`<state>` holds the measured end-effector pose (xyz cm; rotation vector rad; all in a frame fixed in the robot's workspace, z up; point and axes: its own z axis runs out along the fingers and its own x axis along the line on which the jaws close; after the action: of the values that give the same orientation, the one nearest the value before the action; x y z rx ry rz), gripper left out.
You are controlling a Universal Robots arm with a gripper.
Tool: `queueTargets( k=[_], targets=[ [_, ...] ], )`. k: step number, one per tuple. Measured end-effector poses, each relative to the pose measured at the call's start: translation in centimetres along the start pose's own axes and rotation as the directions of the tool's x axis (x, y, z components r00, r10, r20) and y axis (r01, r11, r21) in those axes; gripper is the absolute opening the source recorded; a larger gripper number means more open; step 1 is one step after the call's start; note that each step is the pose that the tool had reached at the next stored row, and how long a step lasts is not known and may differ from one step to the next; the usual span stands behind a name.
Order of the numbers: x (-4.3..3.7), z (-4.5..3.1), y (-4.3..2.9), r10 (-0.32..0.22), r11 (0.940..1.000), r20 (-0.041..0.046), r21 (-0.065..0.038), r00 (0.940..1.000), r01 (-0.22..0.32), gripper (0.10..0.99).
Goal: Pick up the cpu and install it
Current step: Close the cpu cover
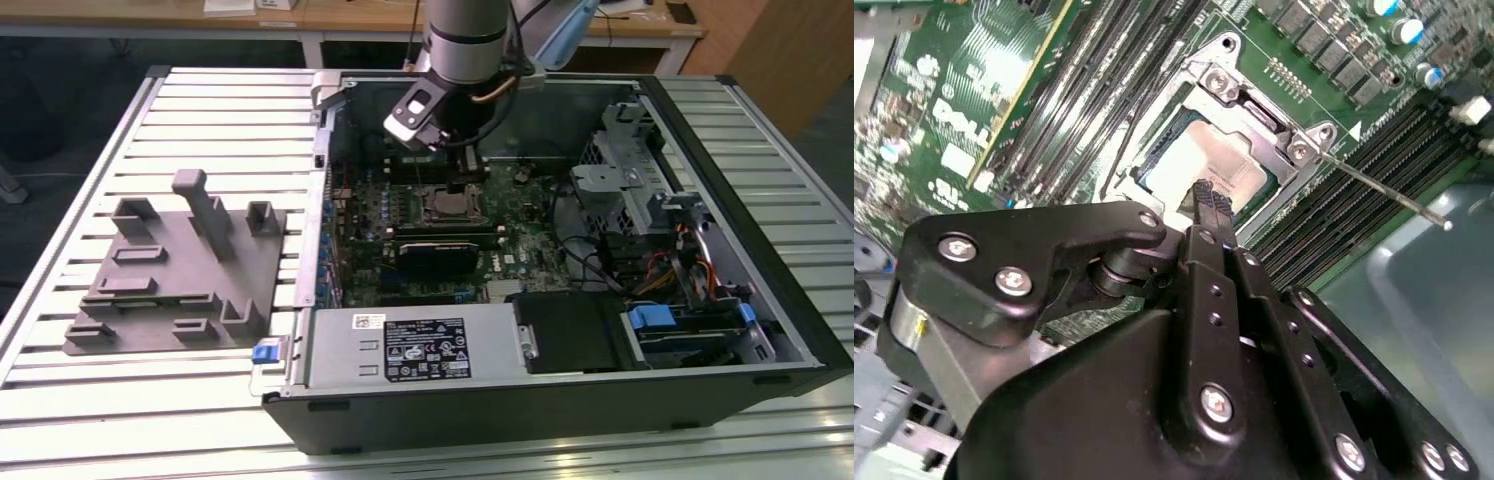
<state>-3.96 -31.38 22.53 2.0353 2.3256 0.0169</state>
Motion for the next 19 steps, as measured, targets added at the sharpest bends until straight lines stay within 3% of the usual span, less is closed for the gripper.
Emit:
queueTargets(
  k=[5, 11, 15, 19],
  targets=[
    [0.0, 0.01, 0.0, -0.085, 0.9964, -0.0035, -0.003, 0.9964, 0.085, 0.106],
    [0.0, 0.02, 0.0, -0.177, 0.9843, -0.0069, -0.006, 0.9843, 0.177, 0.106],
    [0.0, 0.03, 0.0, -0.24, 0.9708, -0.0092, -0.009, 0.9708, 0.24, 0.106],
    [0.0, 0.03, 0.0, -0.308, 0.9512, -0.0115, -0.012, 0.9512, 0.308, 0.106]
  ],
)
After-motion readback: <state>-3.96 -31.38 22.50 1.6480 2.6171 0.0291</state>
